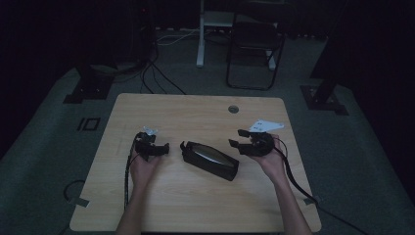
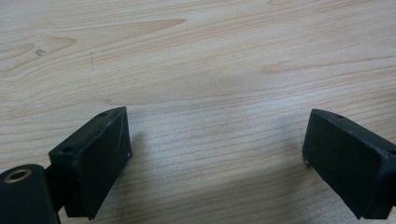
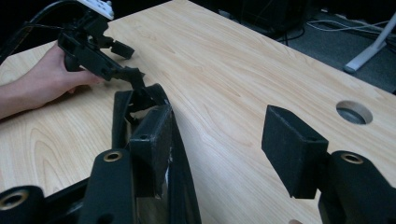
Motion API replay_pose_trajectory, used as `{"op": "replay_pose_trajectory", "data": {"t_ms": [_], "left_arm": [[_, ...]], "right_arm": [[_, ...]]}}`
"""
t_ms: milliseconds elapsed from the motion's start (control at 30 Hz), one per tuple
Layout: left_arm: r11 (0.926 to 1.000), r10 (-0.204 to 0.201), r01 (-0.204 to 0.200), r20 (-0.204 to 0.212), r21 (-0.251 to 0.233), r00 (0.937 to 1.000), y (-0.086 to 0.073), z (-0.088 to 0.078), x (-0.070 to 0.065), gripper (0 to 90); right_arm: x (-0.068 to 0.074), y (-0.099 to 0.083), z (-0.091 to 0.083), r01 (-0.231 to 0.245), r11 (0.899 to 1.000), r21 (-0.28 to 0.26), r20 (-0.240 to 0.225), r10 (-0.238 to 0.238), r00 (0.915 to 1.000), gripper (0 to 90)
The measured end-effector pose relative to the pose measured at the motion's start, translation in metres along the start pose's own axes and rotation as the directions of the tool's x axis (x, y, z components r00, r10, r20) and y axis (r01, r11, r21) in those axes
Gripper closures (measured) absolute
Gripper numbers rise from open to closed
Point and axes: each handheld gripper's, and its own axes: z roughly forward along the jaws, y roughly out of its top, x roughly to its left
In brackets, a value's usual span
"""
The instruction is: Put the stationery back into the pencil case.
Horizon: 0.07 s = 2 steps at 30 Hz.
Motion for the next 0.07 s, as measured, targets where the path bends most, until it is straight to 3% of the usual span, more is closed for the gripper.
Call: {"op": "replay_pose_trajectory", "data": {"t_ms": [67], "left_arm": [[1.0, 0.0, 0.0, 0.0, 0.0, 1.0, 0.0, 0.0, 0.0, 8.1]], "right_arm": [[-0.0018, -0.0029, 0.0, -0.01, 1.0, 0.0, 0.0, 0.01, 0.9999, 42.5]]}}
